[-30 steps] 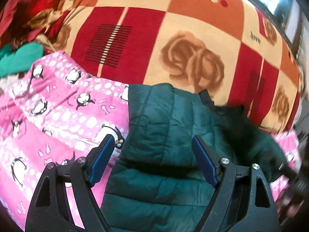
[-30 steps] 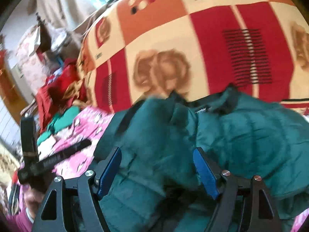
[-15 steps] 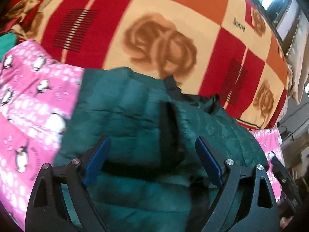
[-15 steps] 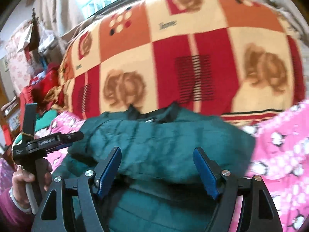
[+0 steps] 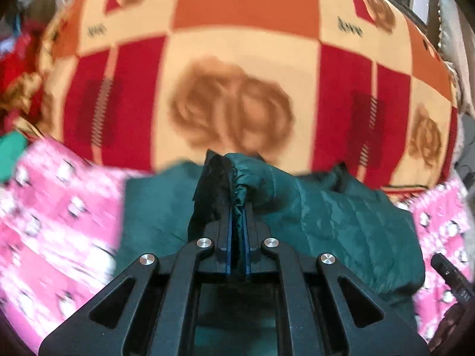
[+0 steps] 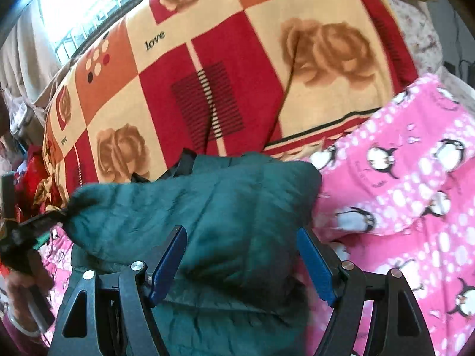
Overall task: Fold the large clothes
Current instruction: 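Open the right gripper to release the sleeve and smooth it flat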
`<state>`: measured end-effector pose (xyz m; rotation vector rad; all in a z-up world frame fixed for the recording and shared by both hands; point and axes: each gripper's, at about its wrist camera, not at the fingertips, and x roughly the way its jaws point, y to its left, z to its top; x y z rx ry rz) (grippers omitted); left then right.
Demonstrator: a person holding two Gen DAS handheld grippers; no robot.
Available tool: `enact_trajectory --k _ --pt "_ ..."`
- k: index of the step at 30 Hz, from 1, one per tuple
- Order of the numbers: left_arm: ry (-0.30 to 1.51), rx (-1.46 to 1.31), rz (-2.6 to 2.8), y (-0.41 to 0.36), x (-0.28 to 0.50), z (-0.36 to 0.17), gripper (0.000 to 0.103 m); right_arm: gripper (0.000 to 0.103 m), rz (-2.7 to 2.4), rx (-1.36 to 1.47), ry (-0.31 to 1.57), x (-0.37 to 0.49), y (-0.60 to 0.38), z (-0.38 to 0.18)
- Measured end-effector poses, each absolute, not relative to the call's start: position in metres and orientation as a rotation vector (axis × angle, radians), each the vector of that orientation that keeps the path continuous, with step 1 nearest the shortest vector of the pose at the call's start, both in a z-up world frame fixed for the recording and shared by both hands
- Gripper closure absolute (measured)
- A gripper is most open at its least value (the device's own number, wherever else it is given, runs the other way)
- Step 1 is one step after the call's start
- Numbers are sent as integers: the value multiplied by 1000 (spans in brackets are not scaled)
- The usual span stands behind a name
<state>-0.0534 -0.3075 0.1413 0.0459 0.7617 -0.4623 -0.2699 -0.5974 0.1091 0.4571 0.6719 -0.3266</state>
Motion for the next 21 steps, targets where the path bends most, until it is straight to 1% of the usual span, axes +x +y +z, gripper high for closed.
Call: enact_trajectory --k 3,6,10,14,15,17,18,19,20,21 --pt "760 55 -412 -283 -41 139 98 29 -271 441 697 -246 -586 96" --pt "807 54 -366 -262 -30 118 98 29 -242 427 752 -215 -579 76" --pt "863 47 -345 -255 -25 90 98 28 -245 360 847 -170 -574 47" --pt "874 25 -356 -254 -25 87 97 26 -265 316 876 -158 -573 46" --pt "877 9 -360 -252 -24 90 96 27 -271 309 879 -160 -573 51" --pt "887 -22 -369 -248 -24 98 78 27 -291 298 831 -174 -568 70" --pt "884 -34 -370 -246 -24 101 56 26 -284 298 806 -181 -565 78" --pt "866 -62 -375 -242 -27 107 40 26 -271 298 796 -184 -561 84" --pt "841 -90 -384 -239 -30 112 37 27 -255 294 795 -187 -556 89" --pt "815 -113 -390 -237 -33 117 36 26 -241 285 799 -190 -549 93"
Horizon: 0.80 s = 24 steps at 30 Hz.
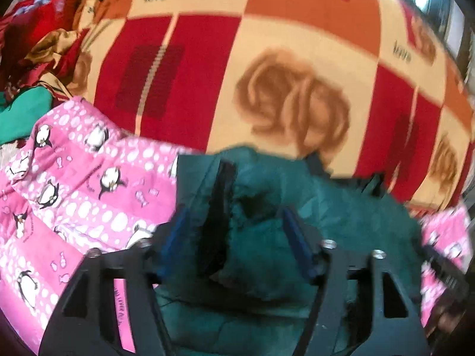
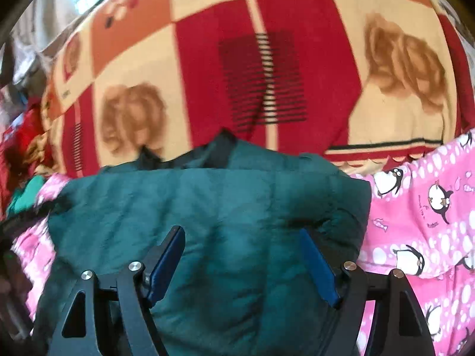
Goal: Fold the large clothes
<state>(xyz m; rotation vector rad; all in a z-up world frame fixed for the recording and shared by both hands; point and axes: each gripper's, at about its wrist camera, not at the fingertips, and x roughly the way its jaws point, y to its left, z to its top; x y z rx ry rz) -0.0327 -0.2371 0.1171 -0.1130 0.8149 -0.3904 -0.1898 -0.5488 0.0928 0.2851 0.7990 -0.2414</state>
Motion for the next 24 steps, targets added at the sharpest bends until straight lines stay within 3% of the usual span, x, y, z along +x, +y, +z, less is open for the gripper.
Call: enact_trajectory --k 4,12,20,24 --pt "780 -54 -405 -256 -40 123 35 26 -170 236 832 -185 -517 89" --pt "881 149 -338 -290 -35 67 35 24 -204 138 923 -155 -498 36" --pt "871 124 -333 -289 -32 64 33 25 -166 235 788 -162 -507 88" --pt "871 121 -332 -291 -31 62 32 25 -123 206 837 -129 -490 78"
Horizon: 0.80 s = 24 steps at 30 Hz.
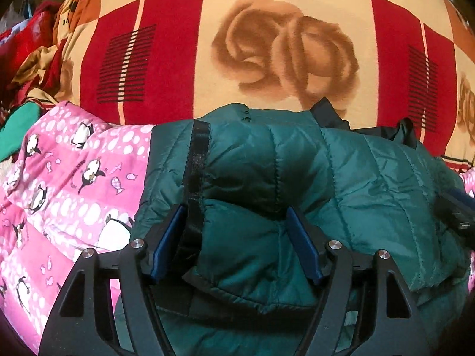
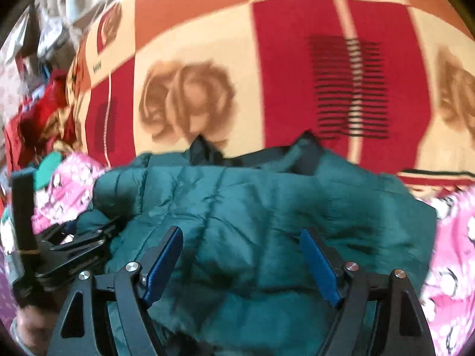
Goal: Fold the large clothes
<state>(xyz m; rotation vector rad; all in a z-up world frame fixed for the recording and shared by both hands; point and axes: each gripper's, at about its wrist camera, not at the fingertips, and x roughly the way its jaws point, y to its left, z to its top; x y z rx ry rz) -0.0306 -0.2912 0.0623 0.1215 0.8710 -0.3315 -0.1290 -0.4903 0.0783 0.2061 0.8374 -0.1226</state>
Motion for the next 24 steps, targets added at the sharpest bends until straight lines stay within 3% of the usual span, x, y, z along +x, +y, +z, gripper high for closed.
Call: enact_trajectory --k 6,15,24 --pt "874 126 -329 -292 -30 57 30 18 -182 173 908 -96 -483 33" --pt "866 133 -325 -292 -31 54 29 19 -152 147 834 -143 -468 74" --pt "854 152 -310 -295 -33 52 25 15 -155 159 923 -147 -474 39"
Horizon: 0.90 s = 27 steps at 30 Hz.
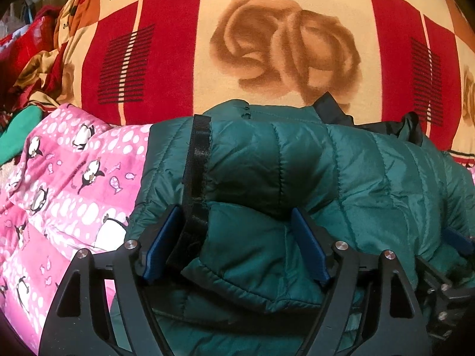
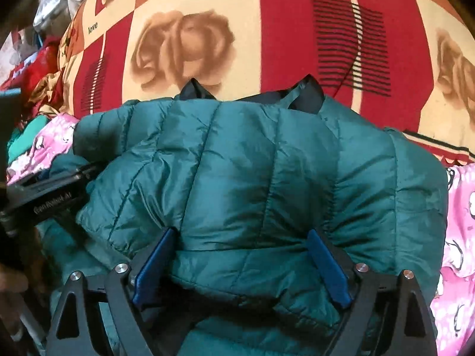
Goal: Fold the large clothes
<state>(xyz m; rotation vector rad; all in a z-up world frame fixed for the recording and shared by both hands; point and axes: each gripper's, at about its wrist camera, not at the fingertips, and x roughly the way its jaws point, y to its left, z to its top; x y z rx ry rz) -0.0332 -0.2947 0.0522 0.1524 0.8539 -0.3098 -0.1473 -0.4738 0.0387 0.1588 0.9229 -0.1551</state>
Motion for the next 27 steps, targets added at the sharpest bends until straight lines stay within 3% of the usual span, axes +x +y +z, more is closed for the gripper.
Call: enact_trajectory --k 7,18,27 --pt "847 151 -308 -293 -35 52 25 15 -243 143 826 -190 -503 73" --pt "841 160 -307 -295 -36 50 21 15 -370 267 903 -167 -563 31" --pt "842 130 -304 -289 -38 57 21 16 -361 194 794 -207 -530 81"
